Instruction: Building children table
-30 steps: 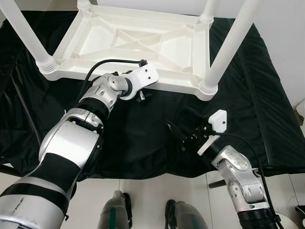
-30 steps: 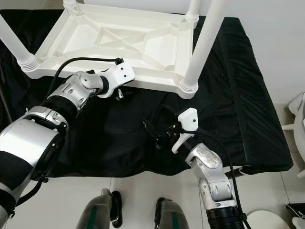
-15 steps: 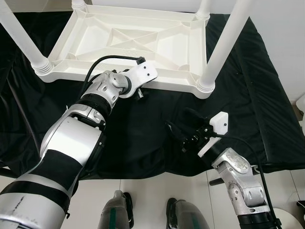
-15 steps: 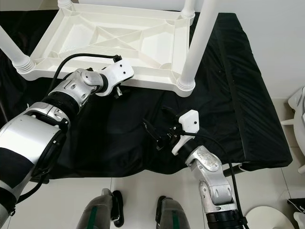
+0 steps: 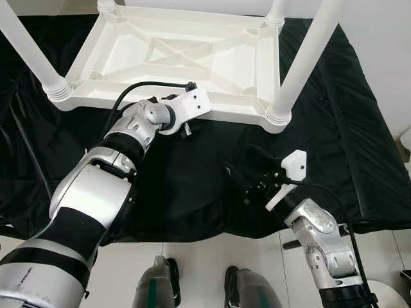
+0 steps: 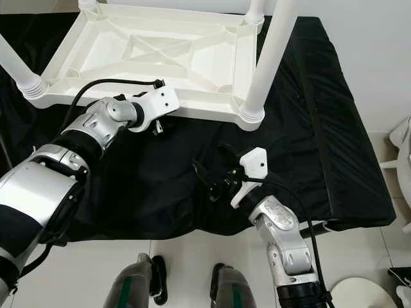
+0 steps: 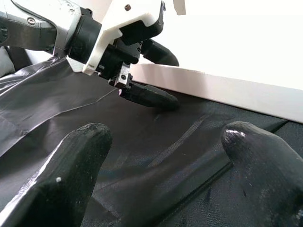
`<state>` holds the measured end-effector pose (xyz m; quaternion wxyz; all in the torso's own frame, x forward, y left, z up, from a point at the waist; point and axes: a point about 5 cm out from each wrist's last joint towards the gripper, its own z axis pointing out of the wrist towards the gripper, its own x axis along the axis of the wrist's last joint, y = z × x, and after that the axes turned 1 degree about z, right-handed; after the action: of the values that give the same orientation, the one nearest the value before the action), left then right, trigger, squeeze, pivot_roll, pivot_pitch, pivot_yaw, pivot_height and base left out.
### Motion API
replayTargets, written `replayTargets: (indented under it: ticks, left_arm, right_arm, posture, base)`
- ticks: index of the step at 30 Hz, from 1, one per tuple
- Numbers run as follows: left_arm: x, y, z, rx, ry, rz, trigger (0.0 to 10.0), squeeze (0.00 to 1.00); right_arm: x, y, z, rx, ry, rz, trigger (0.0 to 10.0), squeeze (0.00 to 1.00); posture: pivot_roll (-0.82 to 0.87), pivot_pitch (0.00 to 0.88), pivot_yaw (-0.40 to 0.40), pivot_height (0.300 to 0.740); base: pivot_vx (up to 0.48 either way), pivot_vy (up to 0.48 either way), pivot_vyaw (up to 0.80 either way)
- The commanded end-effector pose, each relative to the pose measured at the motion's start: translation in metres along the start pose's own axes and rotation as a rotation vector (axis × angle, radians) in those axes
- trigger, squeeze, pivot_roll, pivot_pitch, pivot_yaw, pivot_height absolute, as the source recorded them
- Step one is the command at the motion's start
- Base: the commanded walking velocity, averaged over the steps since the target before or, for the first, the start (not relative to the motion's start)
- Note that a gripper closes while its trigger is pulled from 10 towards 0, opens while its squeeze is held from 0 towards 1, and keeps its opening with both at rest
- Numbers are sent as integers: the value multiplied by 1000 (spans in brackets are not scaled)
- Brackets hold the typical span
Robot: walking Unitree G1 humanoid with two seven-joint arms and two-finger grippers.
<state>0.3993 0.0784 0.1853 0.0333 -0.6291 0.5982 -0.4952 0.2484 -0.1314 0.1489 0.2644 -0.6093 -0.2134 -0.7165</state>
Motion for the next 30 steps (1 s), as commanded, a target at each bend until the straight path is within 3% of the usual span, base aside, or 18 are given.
replayTargets:
  ticks: [1,2,3,24,30]
  left_arm:
    - [-16,35,1,-404,-42,-27,3451,0]
    - [-18,36,1,-405,-47,-26,3451,0]
    - [-18,36,1,-410,-43,-36,0,0]
    - [-17,45,-1,-496,0,1,0,0]
    - [-17,59,-2,-577,61,4,0,0]
  right_arm:
    - [-2,0,1,0,-7,-1,10000,0]
    - [-3,0,1,-1,-7,-3,10000,0]
    - [-2,1,2,-2,-6,-4,10000,0]
    - [0,7,5,-13,6,-25,10000,0]
    - [1,10,8,-19,16,-32,10000,0]
  posture:
    - [-89,155,72,740]
    - [-88,155,71,740]
    - [-88,155,71,740]
    - [-86,145,75,740]
    - [-81,133,79,740]
  base:
    - [0,0,0]
    - [0,0,0]
    - [0,0,0]
    - [0,0,0]
    - [0,0,0]
